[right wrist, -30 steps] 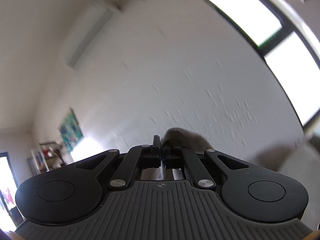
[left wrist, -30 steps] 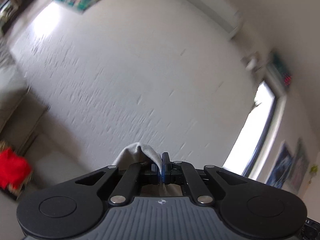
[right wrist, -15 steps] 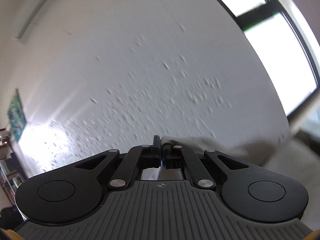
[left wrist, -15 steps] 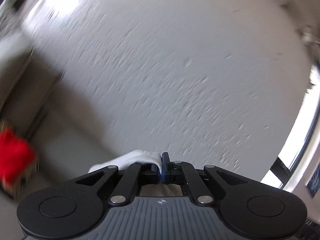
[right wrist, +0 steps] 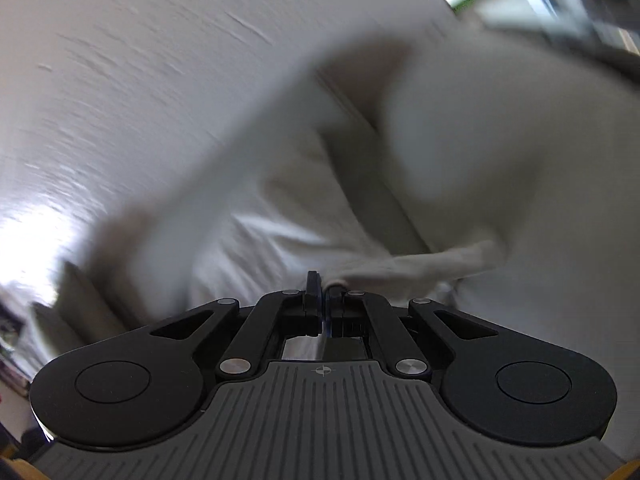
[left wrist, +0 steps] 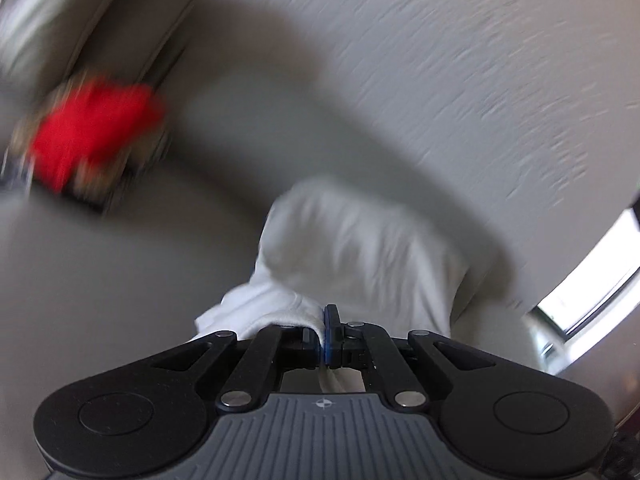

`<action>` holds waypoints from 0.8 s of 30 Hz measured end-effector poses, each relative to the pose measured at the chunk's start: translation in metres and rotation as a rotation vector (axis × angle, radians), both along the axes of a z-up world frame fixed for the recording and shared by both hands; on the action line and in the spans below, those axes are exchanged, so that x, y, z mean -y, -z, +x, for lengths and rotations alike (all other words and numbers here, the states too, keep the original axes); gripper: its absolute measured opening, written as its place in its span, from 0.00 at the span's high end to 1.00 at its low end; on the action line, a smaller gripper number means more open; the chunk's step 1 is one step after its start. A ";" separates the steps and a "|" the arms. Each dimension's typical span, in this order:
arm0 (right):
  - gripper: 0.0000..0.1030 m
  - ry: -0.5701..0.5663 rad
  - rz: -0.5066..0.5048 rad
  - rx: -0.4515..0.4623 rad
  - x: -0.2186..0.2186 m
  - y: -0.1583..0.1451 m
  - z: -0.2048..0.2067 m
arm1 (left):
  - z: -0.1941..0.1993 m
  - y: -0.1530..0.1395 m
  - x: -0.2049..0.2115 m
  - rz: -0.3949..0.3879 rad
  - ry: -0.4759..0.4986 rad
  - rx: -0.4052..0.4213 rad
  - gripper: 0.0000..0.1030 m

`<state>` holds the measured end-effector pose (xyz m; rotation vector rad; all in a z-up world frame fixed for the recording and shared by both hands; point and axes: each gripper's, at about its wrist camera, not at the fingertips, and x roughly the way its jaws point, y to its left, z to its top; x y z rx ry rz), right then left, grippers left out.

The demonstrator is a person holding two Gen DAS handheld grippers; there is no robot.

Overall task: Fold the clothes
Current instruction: 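Lift the shirt high with both tools and shake it out, then lay the shirt flat on the sofa and open both tools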

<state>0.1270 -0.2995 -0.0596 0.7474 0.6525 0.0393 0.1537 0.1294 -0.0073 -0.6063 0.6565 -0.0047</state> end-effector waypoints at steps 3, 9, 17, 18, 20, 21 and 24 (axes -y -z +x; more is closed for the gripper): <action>0.99 -0.004 -0.008 -0.100 -0.008 0.047 -0.009 | -0.003 0.050 -0.004 -0.016 -0.027 -0.118 0.99; 0.99 -0.033 -0.159 -0.222 -0.022 0.080 -0.012 | -0.018 0.086 0.000 0.069 -0.056 -0.211 0.99; 1.00 -0.050 -0.231 -0.281 -0.017 0.070 -0.036 | -0.031 0.064 0.000 0.136 -0.038 -0.249 0.99; 1.00 -0.061 -0.234 -0.274 -0.018 0.063 -0.040 | -0.032 0.057 -0.003 0.131 -0.038 -0.242 0.99; 1.00 -0.082 -0.240 -0.260 -0.019 0.048 -0.049 | -0.037 0.043 -0.008 0.129 -0.031 -0.229 0.99; 1.00 -0.092 -0.243 -0.253 -0.020 0.041 -0.054 | -0.040 0.037 -0.009 0.132 -0.023 -0.228 0.99; 1.00 -0.116 -0.253 -0.249 -0.021 0.030 -0.070 | -0.052 0.030 -0.011 0.157 0.007 -0.241 0.99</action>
